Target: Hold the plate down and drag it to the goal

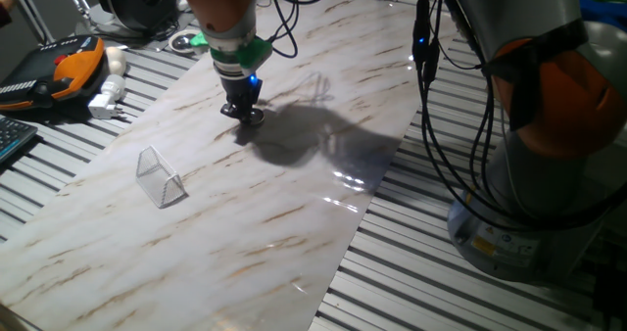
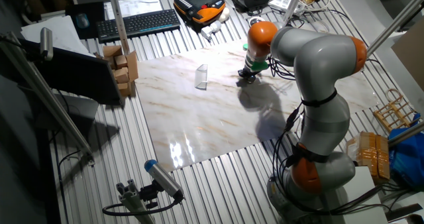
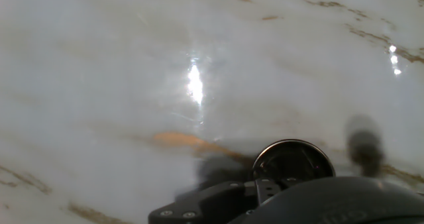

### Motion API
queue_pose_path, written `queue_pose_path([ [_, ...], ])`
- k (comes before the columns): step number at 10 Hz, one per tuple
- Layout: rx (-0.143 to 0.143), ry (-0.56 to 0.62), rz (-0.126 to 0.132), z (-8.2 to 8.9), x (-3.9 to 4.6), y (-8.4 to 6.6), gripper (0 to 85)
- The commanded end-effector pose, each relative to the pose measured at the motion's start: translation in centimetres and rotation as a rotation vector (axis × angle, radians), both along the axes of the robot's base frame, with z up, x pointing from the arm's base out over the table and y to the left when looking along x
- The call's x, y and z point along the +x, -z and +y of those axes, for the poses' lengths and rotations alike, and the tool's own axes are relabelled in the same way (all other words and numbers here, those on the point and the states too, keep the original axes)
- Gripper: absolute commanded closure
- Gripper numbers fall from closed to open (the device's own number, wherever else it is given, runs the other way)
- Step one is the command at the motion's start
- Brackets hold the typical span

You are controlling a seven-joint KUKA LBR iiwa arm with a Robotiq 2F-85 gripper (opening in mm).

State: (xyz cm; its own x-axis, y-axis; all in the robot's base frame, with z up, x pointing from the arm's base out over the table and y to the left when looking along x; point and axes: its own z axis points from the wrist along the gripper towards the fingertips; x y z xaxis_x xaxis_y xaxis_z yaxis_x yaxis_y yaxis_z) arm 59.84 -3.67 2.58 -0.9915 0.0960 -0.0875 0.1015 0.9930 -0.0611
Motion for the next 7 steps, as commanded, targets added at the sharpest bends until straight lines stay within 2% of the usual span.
queue_pose_path([
  [1,0.003,0.005,0.000,0.0,0.01,0.0,85.0],
  [3,0.010,0.022,0.002,0.0,0.01,0.0,85.0],
  [6,-0.002,0.039,0.007,-1.0,-0.15,0.6,85.0],
  [7,0.005,0.036,0.006,-1.2,-0.11,0.7,85.0],
])
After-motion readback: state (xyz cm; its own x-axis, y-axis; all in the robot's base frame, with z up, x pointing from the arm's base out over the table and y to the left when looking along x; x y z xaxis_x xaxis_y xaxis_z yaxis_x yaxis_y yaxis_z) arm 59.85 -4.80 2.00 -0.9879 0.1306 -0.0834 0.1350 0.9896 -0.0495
